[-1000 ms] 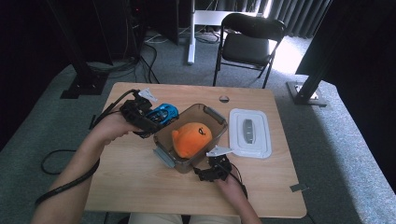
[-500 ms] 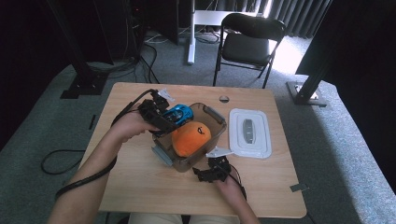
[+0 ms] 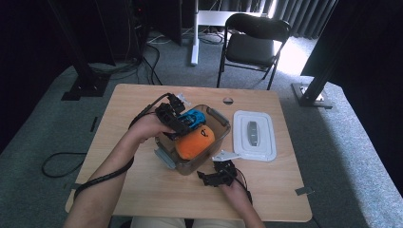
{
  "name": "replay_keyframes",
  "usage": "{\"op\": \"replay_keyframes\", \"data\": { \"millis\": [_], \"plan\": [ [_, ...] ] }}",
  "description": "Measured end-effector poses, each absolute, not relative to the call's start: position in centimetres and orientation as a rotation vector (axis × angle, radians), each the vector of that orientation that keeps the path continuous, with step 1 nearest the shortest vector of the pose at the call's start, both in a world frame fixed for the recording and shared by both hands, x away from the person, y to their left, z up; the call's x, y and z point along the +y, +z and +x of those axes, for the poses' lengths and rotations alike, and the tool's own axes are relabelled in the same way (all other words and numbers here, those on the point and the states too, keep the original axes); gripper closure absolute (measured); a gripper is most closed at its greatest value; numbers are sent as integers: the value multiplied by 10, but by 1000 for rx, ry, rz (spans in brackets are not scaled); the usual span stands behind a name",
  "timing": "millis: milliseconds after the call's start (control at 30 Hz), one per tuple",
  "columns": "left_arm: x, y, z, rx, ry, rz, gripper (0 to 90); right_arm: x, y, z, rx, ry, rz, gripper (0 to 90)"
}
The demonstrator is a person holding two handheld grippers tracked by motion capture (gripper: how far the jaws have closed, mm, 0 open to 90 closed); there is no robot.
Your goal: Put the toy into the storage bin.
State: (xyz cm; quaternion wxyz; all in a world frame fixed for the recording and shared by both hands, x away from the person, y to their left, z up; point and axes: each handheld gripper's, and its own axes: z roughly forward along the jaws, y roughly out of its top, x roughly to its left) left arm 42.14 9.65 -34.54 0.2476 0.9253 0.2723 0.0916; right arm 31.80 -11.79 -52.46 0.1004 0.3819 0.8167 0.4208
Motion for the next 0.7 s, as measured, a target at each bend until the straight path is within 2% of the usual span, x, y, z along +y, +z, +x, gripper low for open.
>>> {"op": "replay_keyframes", "data": {
  "millis": [700],
  "plan": [
    [87, -375, 434, 782, 241, 2571, 288, -119, -525, 318, 2425, 1263, 1130, 134]
  ]
}}
